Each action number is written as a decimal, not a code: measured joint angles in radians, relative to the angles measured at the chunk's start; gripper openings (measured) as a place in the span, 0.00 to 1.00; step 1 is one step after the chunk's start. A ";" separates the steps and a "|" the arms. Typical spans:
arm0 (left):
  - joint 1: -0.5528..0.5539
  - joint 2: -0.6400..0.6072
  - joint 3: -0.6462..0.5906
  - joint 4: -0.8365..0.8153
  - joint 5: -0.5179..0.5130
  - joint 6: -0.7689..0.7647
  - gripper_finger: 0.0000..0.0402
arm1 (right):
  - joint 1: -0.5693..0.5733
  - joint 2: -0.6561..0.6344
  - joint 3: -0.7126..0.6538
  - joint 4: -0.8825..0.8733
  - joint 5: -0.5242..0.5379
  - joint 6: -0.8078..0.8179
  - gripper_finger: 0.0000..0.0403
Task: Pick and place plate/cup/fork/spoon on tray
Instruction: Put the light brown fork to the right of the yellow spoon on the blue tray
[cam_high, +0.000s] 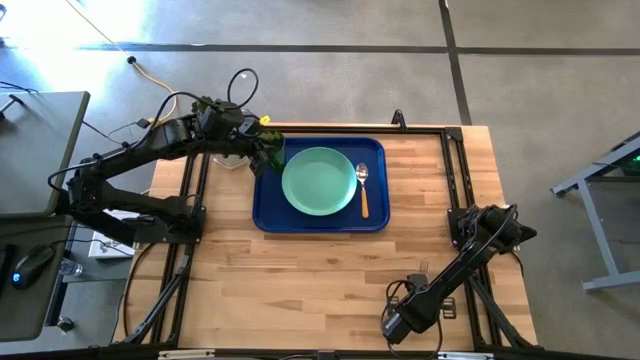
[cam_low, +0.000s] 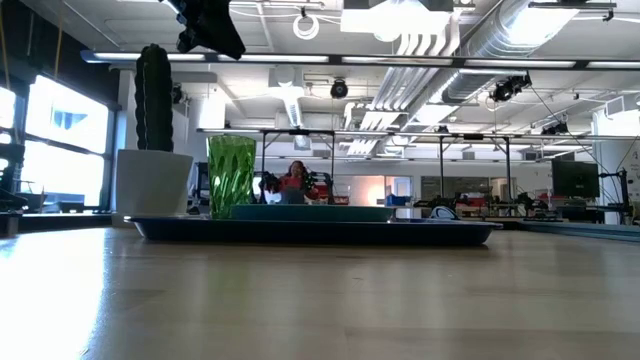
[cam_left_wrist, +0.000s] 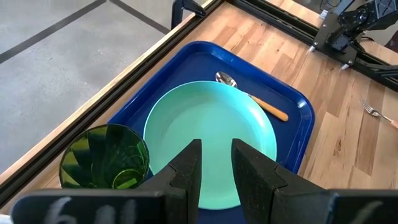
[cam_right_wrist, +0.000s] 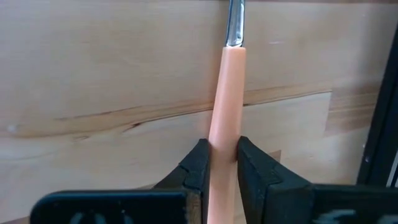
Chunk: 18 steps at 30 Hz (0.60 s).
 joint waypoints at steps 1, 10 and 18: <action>0.000 0.001 0.000 0.006 0.000 0.000 0.19 | 0.000 0.000 0.000 0.000 0.003 0.000 0.10; 0.000 0.007 0.001 0.020 0.000 0.001 0.19 | -0.004 -0.019 0.002 0.012 0.063 0.001 0.10; 0.000 0.007 0.001 0.020 0.000 0.001 0.19 | -0.019 -0.024 0.004 0.027 0.094 -0.008 0.10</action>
